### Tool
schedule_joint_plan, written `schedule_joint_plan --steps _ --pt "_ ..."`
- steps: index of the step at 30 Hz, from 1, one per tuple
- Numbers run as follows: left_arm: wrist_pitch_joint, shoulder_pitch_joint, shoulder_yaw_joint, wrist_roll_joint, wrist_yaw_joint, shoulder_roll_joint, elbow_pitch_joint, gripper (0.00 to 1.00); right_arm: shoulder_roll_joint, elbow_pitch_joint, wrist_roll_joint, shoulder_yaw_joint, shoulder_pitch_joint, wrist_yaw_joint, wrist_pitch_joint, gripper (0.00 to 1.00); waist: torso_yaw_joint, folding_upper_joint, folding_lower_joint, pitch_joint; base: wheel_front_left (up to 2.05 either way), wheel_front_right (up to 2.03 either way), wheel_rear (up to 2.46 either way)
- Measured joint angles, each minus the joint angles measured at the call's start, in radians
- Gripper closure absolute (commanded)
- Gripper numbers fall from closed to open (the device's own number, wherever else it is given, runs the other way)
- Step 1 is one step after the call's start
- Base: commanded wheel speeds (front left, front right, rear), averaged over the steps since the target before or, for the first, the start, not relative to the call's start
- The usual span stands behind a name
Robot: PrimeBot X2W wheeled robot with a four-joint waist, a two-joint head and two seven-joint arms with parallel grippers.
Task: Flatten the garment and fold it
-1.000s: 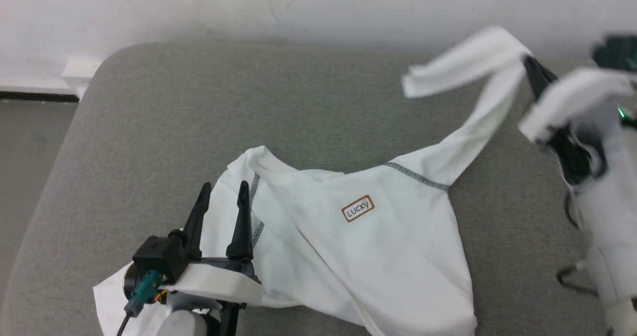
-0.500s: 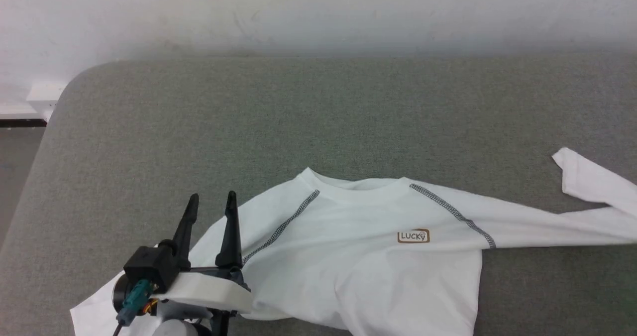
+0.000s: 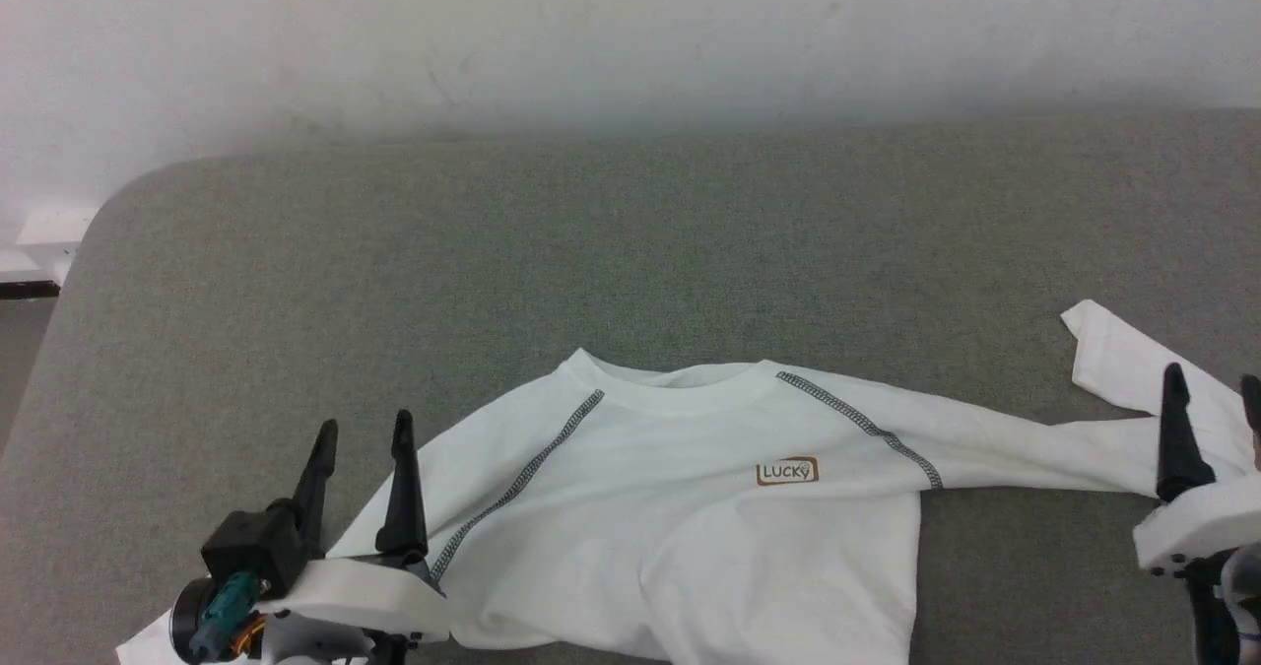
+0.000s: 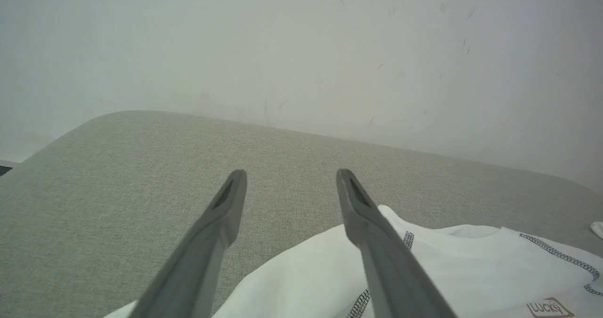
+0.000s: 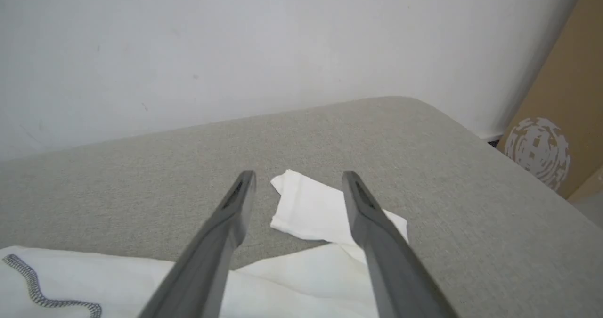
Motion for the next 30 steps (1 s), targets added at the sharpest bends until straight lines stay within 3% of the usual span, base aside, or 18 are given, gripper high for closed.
schedule_joint_plan --steps 8,14,21,30 --pt "0.07 -0.002 0.005 -0.002 -0.002 0.044 0.012 0.0 0.042 -0.192 -0.043 0.24 0.09 0.0 0.003 0.0 -0.005 0.0 -0.0001 -0.043 0.0 0.0 0.0" --pt "0.227 -0.081 -0.033 -0.016 -0.042 0.072 0.047 0.0 0.062 -0.315 -0.022 0.351 0.178 0.0 0.059 0.0 -0.013 0.0 0.0 -0.041 0.0 0.0 0.0" --pt "0.485 -0.3 -0.119 -0.079 -0.124 0.084 0.179 0.0 0.068 -0.388 -0.006 0.41 0.19 0.0 0.089 0.0 -0.034 0.0 0.0001 -0.001 0.0 0.0 0.0" --pt "0.671 -0.479 -0.241 -0.111 -0.153 0.144 0.419 0.0 0.069 -0.395 0.031 0.446 0.186 0.0 0.1 0.0 -0.077 0.0 0.0001 0.066 0.0 0.0 0.0"
